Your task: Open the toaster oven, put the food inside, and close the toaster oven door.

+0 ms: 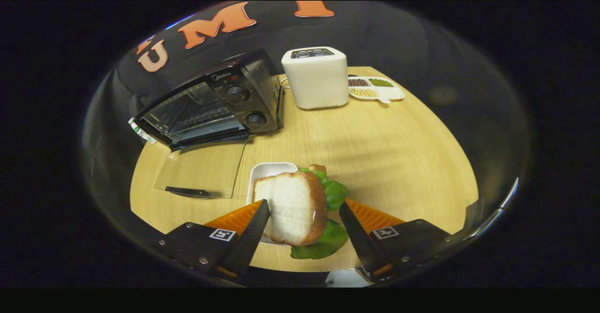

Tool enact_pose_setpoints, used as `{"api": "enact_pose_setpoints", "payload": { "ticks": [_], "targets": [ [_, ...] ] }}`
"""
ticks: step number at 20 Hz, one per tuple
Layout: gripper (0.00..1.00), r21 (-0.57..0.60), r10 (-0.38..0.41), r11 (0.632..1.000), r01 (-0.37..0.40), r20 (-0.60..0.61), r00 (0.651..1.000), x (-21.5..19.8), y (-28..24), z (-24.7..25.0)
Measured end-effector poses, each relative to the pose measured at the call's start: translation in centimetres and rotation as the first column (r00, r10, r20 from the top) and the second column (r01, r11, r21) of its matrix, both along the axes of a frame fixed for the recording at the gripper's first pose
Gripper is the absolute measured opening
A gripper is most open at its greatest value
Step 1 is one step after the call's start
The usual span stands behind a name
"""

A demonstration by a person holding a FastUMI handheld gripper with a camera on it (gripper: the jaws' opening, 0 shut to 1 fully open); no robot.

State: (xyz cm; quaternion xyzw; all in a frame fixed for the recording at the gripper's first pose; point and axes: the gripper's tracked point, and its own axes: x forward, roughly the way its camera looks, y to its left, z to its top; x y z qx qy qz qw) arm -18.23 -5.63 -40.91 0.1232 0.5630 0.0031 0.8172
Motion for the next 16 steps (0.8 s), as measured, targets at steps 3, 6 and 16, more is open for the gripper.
{"api": "enact_pose_setpoints", "payload": {
  "ticks": [3, 6, 16],
  "targets": [
    [0.72, 0.035, -0.009, 0.999, 0.010, -0.019, 1.000, 0.1, 0.8, -0.1],
    [0.58, 0.054, -0.011, 0.998, 0.013, -0.040, 0.999, 0.1, 1.1, 0.5],
    [0.32, 0.094, -0.046, 0.995, 0.041, 0.048, 0.998, 2.8, 3.0, 5.3]
  ]
}}
